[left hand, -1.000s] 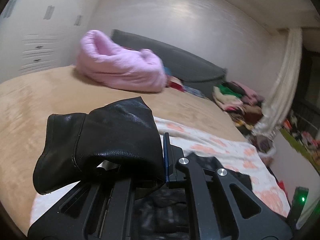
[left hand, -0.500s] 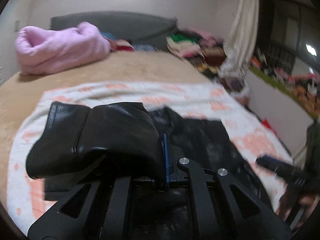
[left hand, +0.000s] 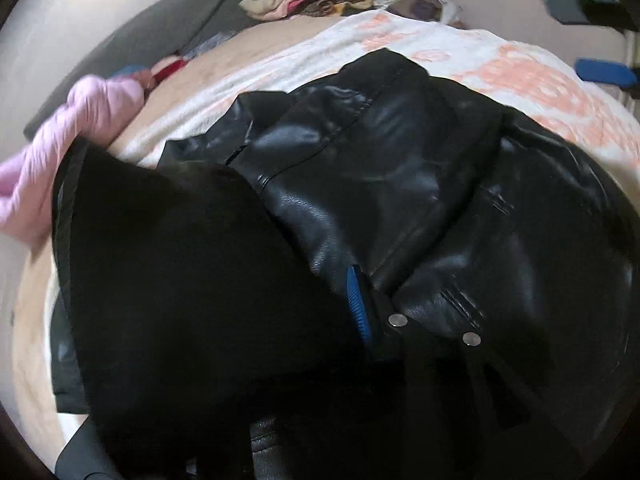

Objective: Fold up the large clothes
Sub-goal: 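Lay the sleeve across the jacket and open the left tool, then grasp the jacket hem with both tools, then fold the hem up toward the collar with both tools and release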

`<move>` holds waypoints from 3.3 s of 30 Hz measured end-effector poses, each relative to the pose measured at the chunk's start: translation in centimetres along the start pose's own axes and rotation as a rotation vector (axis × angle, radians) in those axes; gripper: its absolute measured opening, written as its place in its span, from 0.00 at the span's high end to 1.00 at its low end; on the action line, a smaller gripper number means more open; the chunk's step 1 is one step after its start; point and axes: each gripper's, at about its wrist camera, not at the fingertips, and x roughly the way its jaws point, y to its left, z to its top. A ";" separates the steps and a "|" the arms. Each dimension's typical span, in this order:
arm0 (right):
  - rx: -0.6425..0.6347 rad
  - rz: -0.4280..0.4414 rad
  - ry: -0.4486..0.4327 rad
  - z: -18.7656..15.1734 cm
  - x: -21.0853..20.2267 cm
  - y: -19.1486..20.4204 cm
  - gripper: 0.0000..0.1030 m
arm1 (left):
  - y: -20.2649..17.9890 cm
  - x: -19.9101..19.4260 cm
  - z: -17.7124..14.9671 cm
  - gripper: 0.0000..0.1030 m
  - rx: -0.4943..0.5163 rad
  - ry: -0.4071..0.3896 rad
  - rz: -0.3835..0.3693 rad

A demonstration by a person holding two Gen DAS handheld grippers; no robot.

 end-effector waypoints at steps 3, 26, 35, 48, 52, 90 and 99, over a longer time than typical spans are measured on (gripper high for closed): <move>0.016 -0.010 0.003 0.1 0.3 -0.5 0.04 | 0.8 -1.5 -0.1 0.21 -0.034 -0.031 -0.103; -0.095 0.100 0.214 -0.8 10.7 6.7 0.17 | 23.0 -6.9 -4.6 0.09 -0.736 -0.191 -0.081; -0.331 0.089 0.090 0.5 10.0 11.7 0.80 | 27.6 -6.3 -8.4 0.09 -0.907 -0.144 0.051; -0.590 0.054 -0.107 5.9 4.4 14.2 0.80 | 25.6 -4.9 -6.9 0.15 -0.856 -0.158 -0.004; -0.566 0.039 -0.073 5.0 5.5 12.8 0.80 | 23.9 -3.6 -5.7 0.49 -0.796 -0.138 -0.053; -0.428 -0.119 -0.012 4.0 8.1 7.5 0.36 | 20.6 1.6 -5.7 0.82 -0.731 0.048 -0.134; -0.479 -0.068 0.026 3.1 10.0 10.4 0.59 | 20.5 1.5 -5.7 0.82 -0.725 0.047 -0.125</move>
